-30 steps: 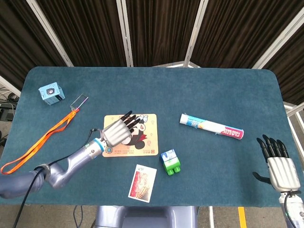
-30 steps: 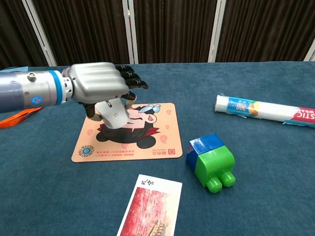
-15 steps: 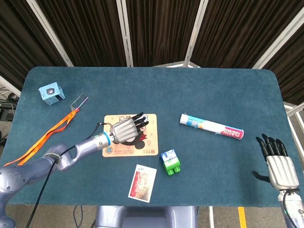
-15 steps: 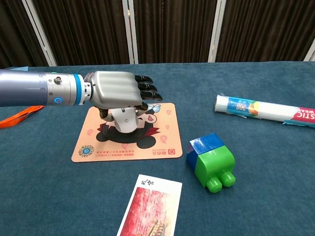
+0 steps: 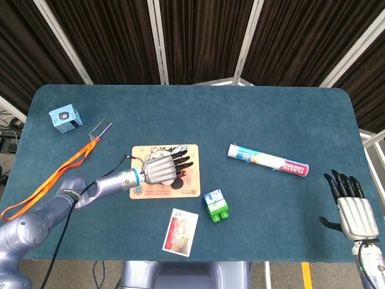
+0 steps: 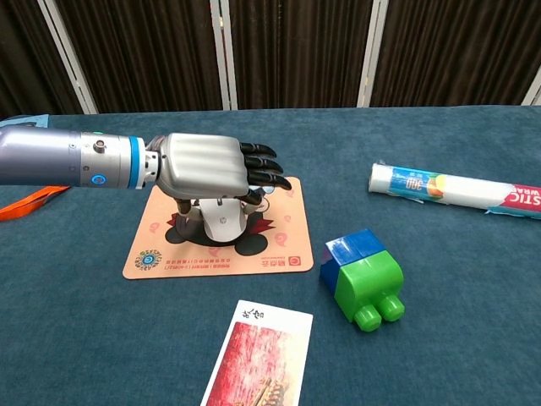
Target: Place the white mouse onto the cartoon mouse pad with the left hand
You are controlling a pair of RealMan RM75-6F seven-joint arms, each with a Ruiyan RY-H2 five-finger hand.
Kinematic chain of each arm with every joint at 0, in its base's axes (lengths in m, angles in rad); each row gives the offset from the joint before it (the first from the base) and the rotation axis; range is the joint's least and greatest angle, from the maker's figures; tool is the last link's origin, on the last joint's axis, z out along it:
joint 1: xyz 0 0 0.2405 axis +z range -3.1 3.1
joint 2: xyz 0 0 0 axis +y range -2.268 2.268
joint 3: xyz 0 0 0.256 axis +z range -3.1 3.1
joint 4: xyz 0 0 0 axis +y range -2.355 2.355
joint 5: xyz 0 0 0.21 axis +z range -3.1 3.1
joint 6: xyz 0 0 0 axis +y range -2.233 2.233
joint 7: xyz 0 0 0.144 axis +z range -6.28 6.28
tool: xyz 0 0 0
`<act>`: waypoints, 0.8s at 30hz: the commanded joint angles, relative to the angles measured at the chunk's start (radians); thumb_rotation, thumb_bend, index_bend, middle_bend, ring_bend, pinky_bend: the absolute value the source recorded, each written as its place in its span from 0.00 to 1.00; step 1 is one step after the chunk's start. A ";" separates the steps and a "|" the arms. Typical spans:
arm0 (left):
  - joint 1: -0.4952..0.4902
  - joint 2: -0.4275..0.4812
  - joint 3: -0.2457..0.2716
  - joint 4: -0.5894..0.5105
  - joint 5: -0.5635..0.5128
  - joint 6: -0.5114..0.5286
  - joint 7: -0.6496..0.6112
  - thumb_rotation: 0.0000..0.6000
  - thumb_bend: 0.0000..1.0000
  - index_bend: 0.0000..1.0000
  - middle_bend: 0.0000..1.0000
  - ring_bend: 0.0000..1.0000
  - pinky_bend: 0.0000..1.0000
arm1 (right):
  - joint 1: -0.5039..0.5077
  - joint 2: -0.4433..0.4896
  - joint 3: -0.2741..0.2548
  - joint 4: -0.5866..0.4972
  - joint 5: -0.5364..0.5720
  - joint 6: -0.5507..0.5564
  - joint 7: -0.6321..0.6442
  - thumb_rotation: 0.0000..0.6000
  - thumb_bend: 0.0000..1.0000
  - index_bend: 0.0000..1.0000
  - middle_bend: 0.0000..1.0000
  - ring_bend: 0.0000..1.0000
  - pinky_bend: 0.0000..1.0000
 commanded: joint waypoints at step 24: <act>0.024 -0.059 0.029 0.116 -0.004 0.056 -0.031 1.00 0.19 0.13 0.00 0.00 0.00 | 0.001 -0.001 -0.001 0.002 0.000 0.003 -0.004 1.00 0.09 0.00 0.00 0.00 0.00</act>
